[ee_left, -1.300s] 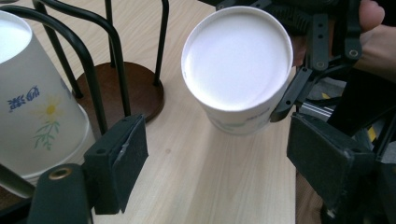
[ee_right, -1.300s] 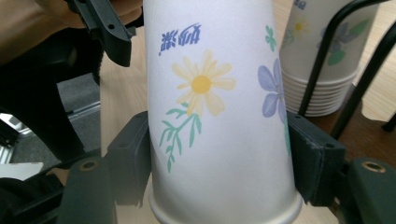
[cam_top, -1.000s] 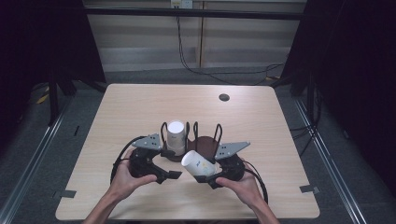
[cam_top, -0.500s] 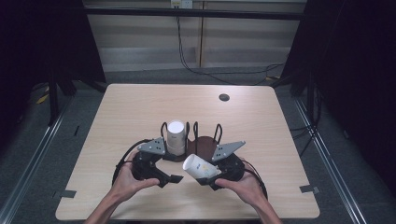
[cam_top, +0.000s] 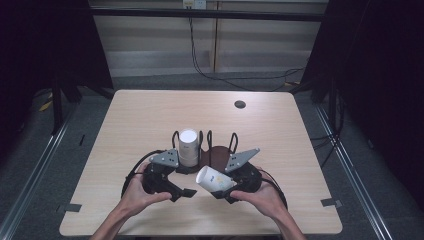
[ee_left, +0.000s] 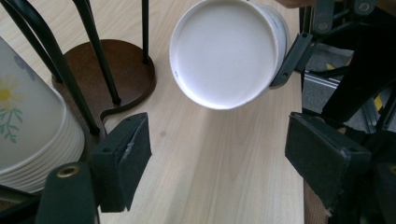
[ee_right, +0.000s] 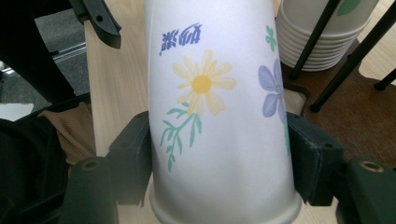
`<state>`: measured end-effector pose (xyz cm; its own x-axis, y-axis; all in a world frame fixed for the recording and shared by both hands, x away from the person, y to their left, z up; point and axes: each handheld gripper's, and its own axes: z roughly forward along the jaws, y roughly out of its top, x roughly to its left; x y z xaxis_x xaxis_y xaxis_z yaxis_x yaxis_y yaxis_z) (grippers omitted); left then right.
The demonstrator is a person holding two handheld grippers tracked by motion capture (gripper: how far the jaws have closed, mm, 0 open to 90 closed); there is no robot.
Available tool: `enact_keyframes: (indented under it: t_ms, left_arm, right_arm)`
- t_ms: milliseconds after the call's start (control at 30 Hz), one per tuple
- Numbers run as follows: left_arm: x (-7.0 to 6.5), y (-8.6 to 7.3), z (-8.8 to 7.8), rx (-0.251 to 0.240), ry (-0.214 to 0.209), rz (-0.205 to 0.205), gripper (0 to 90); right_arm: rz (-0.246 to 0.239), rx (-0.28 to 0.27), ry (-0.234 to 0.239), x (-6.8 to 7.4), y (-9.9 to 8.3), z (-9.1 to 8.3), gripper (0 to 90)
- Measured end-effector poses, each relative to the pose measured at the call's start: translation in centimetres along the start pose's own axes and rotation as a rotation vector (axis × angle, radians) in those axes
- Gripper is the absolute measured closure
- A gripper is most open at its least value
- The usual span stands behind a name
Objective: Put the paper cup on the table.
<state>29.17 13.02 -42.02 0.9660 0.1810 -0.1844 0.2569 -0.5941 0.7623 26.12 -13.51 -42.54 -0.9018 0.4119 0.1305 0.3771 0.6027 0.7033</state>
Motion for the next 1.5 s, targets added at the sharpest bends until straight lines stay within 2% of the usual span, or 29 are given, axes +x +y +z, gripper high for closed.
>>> enact_keyframes:
  t_ms: [267, 400, 600, 633, 733, 900, 933, 967, 1000, 1100, 1233, 1333, 1500]
  left_arm:
    - [-0.2, -0.1, -0.1, 0.024, -0.006, 0.015, 22.3]
    - [-0.3, 0.0, 0.1, 0.043, -0.002, 0.03, 23.3]
    - [-0.5, 0.1, 0.4, 0.055, -0.006, 0.051, 23.4]
    - [-0.5, 0.2, 0.4, 0.057, -0.005, 0.044, 23.1]
    - [-0.5, 0.3, 0.6, 0.079, -0.014, 0.059, 21.7]
    - [-0.8, 0.2, 1.1, 0.097, -0.02, 0.069, 21.4]
    - [-0.9, 0.1, 1.3, 0.095, -0.027, 0.062, 21.4]
    - [-0.8, 0.2, 1.3, 0.108, -0.024, 0.075, 21.6]
    - [-0.9, 0.2, 1.4, 0.104, -0.024, 0.066, 22.0]
    - [-0.8, 0.3, 1.5, 0.119, -0.034, 0.078, 22.6]
    - [-0.8, 0.2, 1.9, 0.126, -0.041, 0.071, 23.2]
    - [-0.9, 0.1, 2.3, 0.153, -0.042, 0.083, 23.1]
    - [-1.1, 0.0, 2.8, 0.172, -0.057, 0.088, 22.5]
  right_arm:
    - [-0.02, 0.094, 0.009, -0.3, 0.0, 0.7, 31.9]
    - [-0.041, 0.115, 0.015, -0.3, 0.3, 1.0, 31.9]
    - [-0.077, 0.155, 0.005, 0.0, 0.9, 1.1, 31.8]
    - [-0.081, 0.165, 0.009, 0.0, 1.0, 1.2, 31.8]
    - [-0.092, 0.203, 0.006, 0.1, 1.1, 1.4, 31.9]
    - [-0.114, 0.229, 0.022, 0.4, 1.3, 1.7, 31.8]
    - [-0.121, 0.241, 0.018, 0.5, 1.4, 1.8, 31.9]
    - [-0.129, 0.254, 0.016, 0.6, 1.5, 1.9, 31.8]
    - [-0.134, 0.268, 0.012, 0.7, 1.6, 2.0, 31.8]
    - [-0.149, 0.303, 0.017, 0.9, 2.1, 2.2, 31.8]
    - [-0.145, 0.317, 0.016, 0.9, 2.4, 2.2, 31.8]
    - [-0.159, 0.328, 0.022, 1.1, 2.3, 2.4, 31.8]
    - [-0.177, 0.336, 0.028, 1.5, 2.5, 2.7, 31.8]
